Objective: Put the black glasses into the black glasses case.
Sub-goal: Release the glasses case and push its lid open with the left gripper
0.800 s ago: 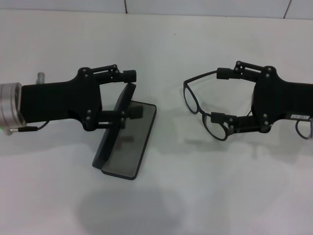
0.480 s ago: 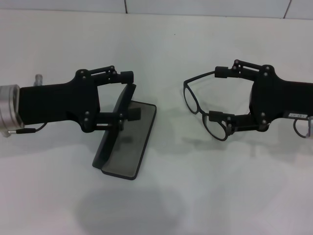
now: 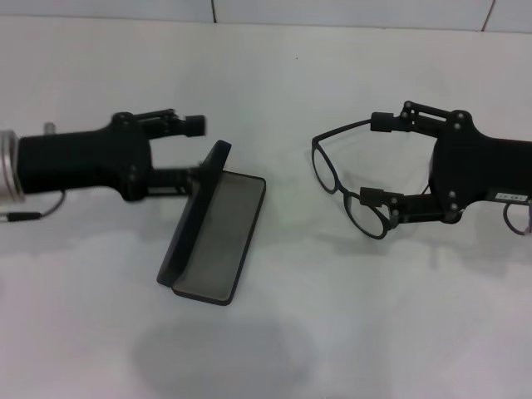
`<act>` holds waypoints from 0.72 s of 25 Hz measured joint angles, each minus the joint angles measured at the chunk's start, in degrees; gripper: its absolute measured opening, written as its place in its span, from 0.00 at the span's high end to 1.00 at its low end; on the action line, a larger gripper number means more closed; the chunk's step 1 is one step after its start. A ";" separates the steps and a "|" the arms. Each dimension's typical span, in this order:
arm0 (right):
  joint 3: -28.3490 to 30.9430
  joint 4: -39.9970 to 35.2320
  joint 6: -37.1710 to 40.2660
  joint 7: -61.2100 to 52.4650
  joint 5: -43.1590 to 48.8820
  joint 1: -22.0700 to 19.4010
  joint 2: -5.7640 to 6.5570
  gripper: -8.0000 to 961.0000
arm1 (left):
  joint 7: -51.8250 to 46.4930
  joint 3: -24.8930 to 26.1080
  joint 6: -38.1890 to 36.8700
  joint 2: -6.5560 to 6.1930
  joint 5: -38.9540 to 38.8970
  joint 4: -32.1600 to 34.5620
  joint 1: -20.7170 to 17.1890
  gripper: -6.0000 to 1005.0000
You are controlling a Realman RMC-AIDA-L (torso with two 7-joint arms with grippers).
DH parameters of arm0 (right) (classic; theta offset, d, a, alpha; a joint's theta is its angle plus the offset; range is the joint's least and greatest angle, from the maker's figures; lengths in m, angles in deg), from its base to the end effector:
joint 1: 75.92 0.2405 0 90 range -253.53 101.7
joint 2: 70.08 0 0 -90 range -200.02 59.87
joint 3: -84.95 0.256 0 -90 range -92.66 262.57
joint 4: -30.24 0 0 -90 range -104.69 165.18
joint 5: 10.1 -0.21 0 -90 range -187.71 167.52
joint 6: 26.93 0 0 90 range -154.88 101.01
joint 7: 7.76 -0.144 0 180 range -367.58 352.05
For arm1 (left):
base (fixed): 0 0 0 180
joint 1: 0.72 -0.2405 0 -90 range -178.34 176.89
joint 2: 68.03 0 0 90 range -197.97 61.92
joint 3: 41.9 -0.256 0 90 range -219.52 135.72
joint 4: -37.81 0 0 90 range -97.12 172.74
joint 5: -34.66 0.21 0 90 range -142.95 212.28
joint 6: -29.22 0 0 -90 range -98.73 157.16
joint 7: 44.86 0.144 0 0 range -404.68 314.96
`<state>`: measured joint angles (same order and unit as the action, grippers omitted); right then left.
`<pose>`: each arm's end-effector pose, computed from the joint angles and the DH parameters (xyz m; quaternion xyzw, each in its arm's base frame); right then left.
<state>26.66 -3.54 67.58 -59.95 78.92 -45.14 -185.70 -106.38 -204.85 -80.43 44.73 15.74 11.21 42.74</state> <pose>0.2142 0.3268 0.0022 -0.9329 -0.0537 0.3324 0.1279 -0.2613 0.3226 0.0379 -0.9337 -0.1528 -0.3116 0.0875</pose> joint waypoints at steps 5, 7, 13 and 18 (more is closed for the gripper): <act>0.02 -0.10 -0.06 0.06 0.26 -0.02 0.14 0.09 | -15.97 0.01 3.38 2.63 2.37 -11.11 2.93 0.18; 0.02 -0.11 -0.13 0.38 0.36 -0.02 0.14 0.09 | -18.97 -0.03 3.54 4.25 4.52 -15.44 4.11 0.18; -0.16 -0.04 -0.20 1.51 0.42 -0.09 0.15 0.09 | -23.14 -0.10 3.92 7.04 12.51 -20.38 7.49 0.18; -0.16 0.24 -0.21 2.24 0.45 -0.51 0.15 0.09 | -26.72 -0.10 6.47 6.91 14.40 -18.70 8.41 0.18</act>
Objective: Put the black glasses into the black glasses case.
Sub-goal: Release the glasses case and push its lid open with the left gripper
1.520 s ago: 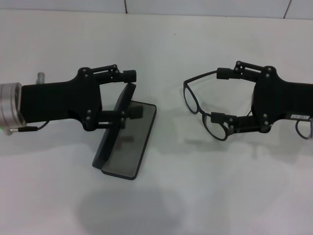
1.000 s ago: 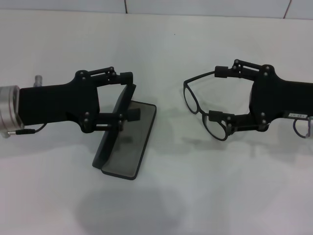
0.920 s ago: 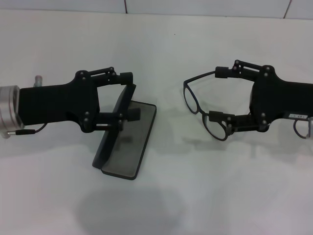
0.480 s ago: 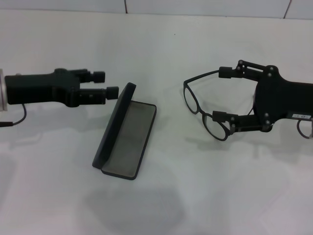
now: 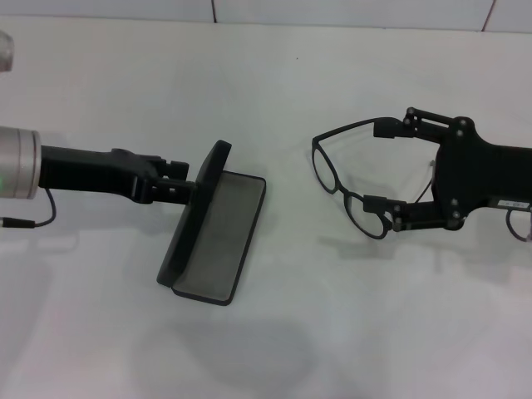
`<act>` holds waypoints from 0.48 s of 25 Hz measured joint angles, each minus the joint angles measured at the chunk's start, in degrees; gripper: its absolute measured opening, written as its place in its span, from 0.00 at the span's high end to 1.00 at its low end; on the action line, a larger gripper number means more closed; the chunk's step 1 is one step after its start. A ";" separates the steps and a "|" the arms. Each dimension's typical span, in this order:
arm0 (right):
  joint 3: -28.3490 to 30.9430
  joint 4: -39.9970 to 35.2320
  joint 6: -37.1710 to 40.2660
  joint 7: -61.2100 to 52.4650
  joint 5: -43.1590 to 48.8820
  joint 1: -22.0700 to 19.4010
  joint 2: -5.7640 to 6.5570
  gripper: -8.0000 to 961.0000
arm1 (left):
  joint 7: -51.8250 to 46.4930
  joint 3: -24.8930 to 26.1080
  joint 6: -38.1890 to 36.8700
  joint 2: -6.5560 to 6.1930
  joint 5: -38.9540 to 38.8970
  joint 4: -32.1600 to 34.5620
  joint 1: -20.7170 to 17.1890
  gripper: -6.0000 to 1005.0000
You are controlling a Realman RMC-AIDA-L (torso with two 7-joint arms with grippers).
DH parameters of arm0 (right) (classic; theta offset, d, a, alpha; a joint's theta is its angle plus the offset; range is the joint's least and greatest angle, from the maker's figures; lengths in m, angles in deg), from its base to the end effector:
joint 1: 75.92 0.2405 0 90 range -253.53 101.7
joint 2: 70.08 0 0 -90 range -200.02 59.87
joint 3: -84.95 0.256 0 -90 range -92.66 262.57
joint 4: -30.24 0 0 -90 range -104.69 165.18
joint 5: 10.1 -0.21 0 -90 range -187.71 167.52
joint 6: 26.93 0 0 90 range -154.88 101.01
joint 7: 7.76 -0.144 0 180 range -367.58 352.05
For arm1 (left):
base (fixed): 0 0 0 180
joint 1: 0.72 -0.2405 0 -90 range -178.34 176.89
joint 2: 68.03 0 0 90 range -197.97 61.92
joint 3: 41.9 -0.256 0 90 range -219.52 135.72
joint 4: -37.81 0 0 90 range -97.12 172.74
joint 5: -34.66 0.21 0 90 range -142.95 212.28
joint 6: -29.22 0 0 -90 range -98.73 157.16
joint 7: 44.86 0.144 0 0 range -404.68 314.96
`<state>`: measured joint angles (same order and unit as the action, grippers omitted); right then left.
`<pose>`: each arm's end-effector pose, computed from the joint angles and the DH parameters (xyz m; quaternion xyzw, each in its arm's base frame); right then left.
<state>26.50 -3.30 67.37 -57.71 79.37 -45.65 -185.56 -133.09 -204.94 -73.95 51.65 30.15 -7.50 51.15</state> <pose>0.2190 0.3245 0.0013 -0.9341 -0.0660 0.3243 0.1337 -0.2646 0.3411 0.0286 -0.9142 -0.3697 -0.1457 0.0797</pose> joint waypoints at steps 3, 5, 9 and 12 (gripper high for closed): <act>0.07 -0.14 0.00 0.29 0.01 -0.45 -0.05 0.09 | -0.33 0.00 0.43 0.00 0.92 0.18 0.20 0.18; 0.16 -0.08 0.00 0.59 -0.04 -0.48 -0.07 0.09 | -0.86 0.00 1.23 0.05 1.89 0.36 0.54 0.19; 0.10 -0.05 0.00 0.74 -0.19 -0.48 -0.09 0.09 | -1.85 0.01 3.21 -0.01 3.64 2.07 1.31 0.19; 0.17 -0.06 0.00 0.74 -0.22 -0.39 -0.12 0.09 | -2.14 0.00 4.42 -0.10 5.48 3.70 2.10 0.19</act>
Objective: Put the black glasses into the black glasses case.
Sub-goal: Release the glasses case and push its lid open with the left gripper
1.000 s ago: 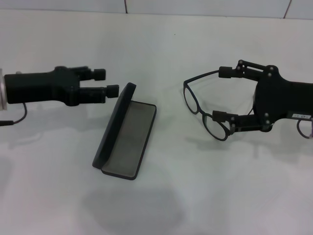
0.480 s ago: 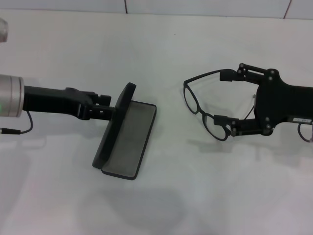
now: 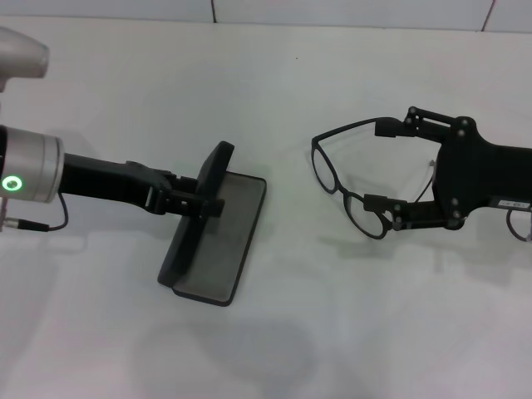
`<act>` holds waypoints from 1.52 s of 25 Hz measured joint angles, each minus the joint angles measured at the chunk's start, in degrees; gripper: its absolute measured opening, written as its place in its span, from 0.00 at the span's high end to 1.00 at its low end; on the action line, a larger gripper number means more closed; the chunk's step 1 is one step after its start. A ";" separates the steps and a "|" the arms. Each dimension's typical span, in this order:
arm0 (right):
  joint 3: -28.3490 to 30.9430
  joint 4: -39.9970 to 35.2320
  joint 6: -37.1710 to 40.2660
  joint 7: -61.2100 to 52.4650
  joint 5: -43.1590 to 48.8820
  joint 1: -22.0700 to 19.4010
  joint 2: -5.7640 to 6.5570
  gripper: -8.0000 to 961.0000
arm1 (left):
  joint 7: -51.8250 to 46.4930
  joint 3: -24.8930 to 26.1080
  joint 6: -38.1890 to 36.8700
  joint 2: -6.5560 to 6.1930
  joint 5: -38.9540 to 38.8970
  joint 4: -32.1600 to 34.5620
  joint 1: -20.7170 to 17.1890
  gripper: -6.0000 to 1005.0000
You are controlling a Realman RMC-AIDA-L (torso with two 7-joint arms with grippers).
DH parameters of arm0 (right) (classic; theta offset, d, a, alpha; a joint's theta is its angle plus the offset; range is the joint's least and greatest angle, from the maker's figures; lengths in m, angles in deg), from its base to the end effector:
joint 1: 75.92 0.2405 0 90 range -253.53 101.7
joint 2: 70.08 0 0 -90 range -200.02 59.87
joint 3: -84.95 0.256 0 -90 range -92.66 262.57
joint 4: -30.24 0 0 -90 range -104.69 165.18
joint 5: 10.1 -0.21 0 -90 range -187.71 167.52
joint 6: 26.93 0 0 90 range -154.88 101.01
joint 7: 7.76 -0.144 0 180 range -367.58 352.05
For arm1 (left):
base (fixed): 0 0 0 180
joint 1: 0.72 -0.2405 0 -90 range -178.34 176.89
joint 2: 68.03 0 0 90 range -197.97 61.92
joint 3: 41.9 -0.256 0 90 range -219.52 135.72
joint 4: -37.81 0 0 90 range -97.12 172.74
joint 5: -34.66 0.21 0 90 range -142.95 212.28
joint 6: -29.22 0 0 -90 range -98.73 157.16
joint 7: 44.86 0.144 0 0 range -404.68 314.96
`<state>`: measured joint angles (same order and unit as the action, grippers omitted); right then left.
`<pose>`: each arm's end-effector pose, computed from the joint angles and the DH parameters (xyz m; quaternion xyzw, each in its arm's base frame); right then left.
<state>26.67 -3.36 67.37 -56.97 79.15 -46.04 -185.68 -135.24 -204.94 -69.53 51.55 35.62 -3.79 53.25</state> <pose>0.2204 0.3234 0.0015 -0.9327 -0.0687 0.3256 0.1390 -0.2624 0.3477 0.0128 -0.9157 -0.3832 -0.1039 0.0622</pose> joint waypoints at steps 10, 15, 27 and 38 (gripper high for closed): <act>0.11 -0.20 0.00 0.00 -0.10 0.17 -0.07 0.09 | -2.31 0.00 2.61 -0.08 2.04 0.39 1.95 0.19; 0.19 -0.30 0.00 -0.01 -0.13 -0.03 -0.10 0.09 | -2.92 0.00 3.73 -0.08 2.79 0.44 2.56 0.19; -0.09 -0.32 0.05 0.05 0.02 -0.08 0.08 0.09 | -3.36 0.00 4.60 -0.25 3.49 1.51 2.98 0.46; -0.25 -1.05 4.03 1.01 2.78 -0.77 0.49 0.09 | 0.19 -0.01 6.48 -0.77 3.11 1.32 3.44 0.52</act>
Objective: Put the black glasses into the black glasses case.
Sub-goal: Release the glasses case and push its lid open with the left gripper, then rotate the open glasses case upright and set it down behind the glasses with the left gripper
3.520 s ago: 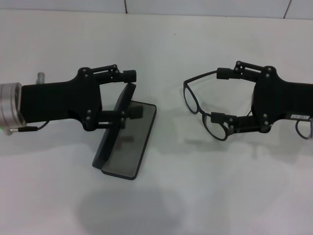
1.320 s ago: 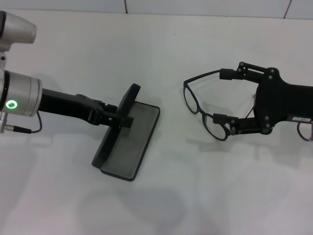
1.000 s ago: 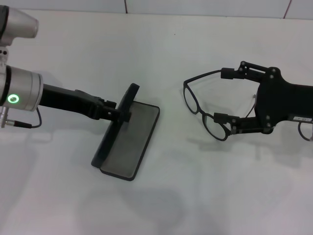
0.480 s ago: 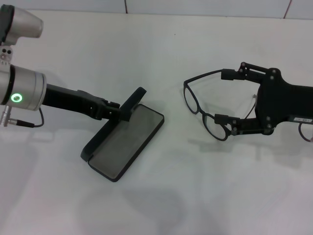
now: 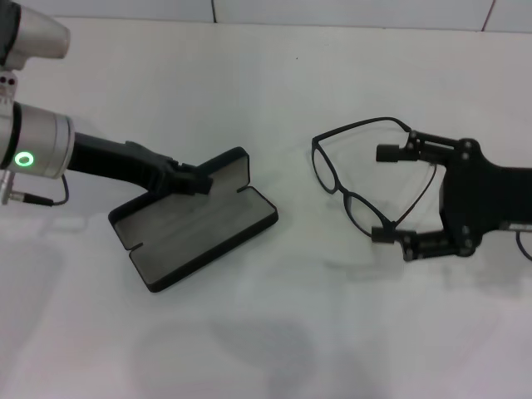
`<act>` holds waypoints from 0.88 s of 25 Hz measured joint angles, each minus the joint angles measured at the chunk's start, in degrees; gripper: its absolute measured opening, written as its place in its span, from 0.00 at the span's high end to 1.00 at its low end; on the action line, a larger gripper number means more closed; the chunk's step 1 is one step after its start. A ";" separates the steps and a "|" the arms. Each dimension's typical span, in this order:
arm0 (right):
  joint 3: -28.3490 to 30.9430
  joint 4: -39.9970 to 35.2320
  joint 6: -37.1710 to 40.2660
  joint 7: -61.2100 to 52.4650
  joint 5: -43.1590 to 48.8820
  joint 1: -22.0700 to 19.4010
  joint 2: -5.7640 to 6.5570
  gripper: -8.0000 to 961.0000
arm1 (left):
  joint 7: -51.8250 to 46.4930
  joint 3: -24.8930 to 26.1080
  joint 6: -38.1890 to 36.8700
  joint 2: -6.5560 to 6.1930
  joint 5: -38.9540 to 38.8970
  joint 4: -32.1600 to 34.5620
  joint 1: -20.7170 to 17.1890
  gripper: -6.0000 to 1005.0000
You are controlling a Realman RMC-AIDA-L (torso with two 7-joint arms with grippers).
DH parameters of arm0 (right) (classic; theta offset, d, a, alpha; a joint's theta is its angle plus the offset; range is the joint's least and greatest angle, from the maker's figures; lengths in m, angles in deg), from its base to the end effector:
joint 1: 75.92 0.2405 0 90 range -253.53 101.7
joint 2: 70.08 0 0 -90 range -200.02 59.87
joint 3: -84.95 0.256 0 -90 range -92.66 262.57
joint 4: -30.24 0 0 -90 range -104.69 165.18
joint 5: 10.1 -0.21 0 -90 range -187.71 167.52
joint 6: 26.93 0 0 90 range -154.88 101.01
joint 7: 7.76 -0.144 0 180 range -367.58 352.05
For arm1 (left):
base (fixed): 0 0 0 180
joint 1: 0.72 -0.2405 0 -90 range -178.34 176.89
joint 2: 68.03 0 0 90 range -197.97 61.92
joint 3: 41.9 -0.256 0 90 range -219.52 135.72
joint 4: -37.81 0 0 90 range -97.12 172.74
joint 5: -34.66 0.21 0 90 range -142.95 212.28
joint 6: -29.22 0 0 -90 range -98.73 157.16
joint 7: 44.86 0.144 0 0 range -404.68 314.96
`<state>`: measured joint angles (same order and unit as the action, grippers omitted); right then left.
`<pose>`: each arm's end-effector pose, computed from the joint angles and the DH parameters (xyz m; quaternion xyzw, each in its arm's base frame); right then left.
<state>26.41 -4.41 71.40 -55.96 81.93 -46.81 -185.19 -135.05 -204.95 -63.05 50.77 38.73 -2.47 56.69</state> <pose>0.2238 0.3106 0.0035 -0.9373 -0.0926 0.3191 0.1052 -0.2568 0.3713 0.0137 -0.9252 -0.3610 -0.0633 0.0979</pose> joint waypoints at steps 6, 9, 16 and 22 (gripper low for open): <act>0.00 -0.28 0.97 1.23 1.02 -0.82 0.04 0.09 | 1.70 0.01 2.67 -0.23 0.39 0.24 1.92 0.61; -0.07 -0.37 2.40 1.38 2.71 -0.95 0.03 0.09 | 3.10 0.01 3.40 -0.25 0.47 0.28 3.30 0.71; -0.49 -1.02 5.36 3.51 6.53 -1.70 -0.28 0.09 | 8.77 0.01 8.98 -0.02 -1.26 0.65 8.07 0.80; -1.51 -0.76 5.47 5.06 6.67 -2.19 -0.37 0.09 | 15.90 0.01 21.78 0.50 2.51 7.75 14.49 0.80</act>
<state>24.91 -5.17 76.87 -50.90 88.59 -49.00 -185.56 -119.15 -204.93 -41.28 51.27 41.24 5.28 71.18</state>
